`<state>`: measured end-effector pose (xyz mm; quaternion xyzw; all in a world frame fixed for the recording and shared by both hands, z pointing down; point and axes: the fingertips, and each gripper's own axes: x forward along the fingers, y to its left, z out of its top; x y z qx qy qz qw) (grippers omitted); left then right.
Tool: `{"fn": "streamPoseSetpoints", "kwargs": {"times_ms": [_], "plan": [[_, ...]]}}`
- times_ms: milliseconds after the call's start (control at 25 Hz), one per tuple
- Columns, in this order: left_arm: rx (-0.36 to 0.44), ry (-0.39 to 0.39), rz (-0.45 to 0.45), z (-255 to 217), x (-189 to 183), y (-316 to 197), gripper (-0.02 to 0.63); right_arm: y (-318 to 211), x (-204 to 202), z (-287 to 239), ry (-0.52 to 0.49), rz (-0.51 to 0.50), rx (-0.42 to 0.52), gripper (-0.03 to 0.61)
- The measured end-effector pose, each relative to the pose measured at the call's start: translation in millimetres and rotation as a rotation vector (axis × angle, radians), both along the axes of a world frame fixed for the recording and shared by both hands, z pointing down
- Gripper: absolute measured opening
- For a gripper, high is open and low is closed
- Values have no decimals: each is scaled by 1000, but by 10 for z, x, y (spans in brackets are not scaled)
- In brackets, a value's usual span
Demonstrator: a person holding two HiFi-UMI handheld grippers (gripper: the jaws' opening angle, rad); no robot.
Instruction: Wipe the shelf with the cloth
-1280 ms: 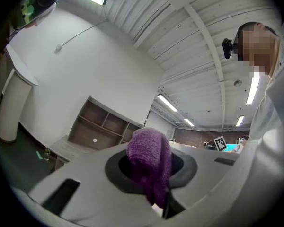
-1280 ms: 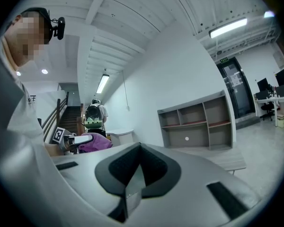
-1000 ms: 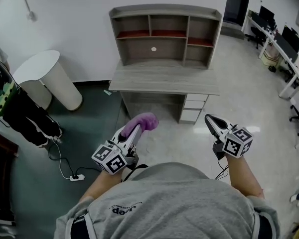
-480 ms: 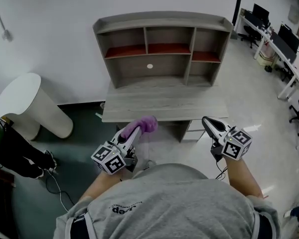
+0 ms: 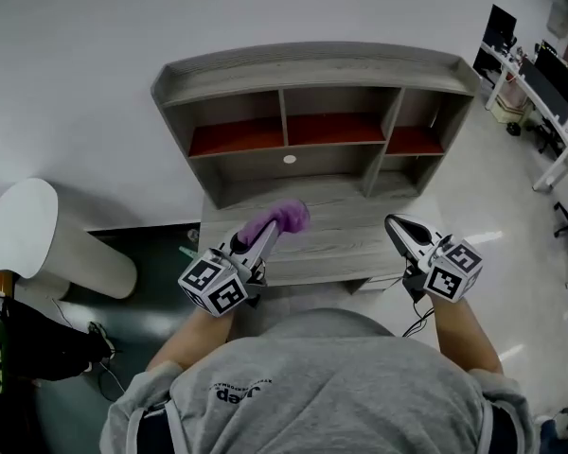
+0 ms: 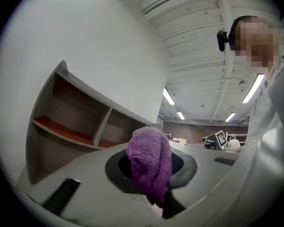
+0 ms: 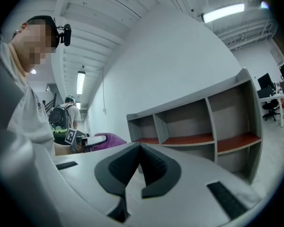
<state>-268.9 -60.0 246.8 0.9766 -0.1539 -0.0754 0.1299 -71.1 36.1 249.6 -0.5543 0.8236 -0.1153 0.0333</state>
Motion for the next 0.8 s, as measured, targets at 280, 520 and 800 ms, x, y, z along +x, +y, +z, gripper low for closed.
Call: {"fn": "streamPoseSetpoints", "kwargs": {"times_ms": [280,520,800], "plan": [[43,-72,-166,143,717,-649,69,-624,637,129,44,-124,-9,21],[173,-287,-422,117,1422,-1294,70,-988,1213,224,60,-272,1,21],[469,-737,-528,384,2281,-2272,71,-1172,1572,640,-13,-234,-58,21]]}}
